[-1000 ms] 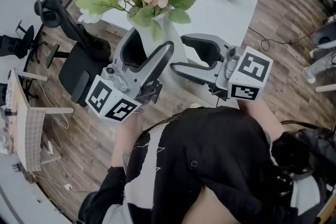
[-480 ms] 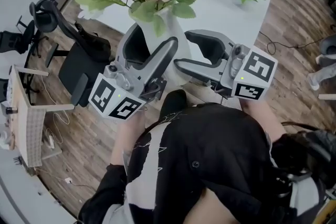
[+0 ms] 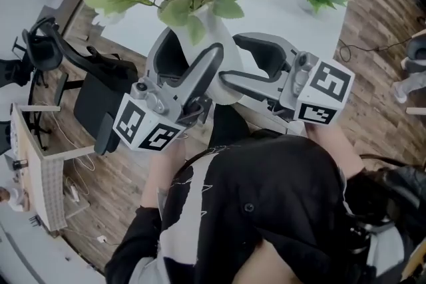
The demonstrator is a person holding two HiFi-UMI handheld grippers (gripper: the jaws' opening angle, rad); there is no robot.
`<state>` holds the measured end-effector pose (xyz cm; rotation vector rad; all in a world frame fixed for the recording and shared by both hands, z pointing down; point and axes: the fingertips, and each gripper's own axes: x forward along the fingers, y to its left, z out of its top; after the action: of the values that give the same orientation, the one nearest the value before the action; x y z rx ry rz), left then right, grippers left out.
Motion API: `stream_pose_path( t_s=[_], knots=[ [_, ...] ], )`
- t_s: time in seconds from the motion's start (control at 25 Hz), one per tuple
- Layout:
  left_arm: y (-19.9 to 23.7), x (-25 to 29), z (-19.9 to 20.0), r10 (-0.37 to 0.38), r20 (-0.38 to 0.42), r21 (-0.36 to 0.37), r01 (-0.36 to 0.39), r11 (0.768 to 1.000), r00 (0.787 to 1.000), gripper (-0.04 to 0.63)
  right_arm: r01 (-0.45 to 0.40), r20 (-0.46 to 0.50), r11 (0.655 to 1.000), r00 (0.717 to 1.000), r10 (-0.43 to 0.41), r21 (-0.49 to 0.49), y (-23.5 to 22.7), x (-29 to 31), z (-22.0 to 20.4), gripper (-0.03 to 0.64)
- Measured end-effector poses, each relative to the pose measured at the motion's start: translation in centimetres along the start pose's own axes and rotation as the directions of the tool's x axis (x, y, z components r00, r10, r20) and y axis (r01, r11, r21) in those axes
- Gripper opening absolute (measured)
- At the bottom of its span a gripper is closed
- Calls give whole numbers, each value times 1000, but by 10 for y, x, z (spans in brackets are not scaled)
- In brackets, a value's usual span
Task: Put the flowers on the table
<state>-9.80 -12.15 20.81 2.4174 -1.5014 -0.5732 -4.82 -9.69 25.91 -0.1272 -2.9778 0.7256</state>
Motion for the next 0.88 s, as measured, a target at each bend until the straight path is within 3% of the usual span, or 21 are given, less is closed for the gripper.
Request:
stream_pose_path(
  t_s=[0.24, 0.4, 0.68, 0.88],
  knots=[
    [-25, -22, 3, -21, 22, 118, 18, 993, 1000, 341, -32, 27, 998, 999, 34, -62, 25, -2, -11, 296],
    [-46, -33, 1, -32, -6, 165, 32, 986, 999, 341, -22, 43, 998, 999, 24, -56, 44, -8, -18, 296],
    [-12, -17, 4, -65, -42, 68, 68, 995, 997, 341, 68, 109, 998, 992, -69, 12, 18, 7, -8, 296],
    [-6, -15, 1, -125, -71, 62, 129, 990, 990, 341, 119, 118, 993, 986, -117, -6, 15, 12, -11, 296]
  ],
)
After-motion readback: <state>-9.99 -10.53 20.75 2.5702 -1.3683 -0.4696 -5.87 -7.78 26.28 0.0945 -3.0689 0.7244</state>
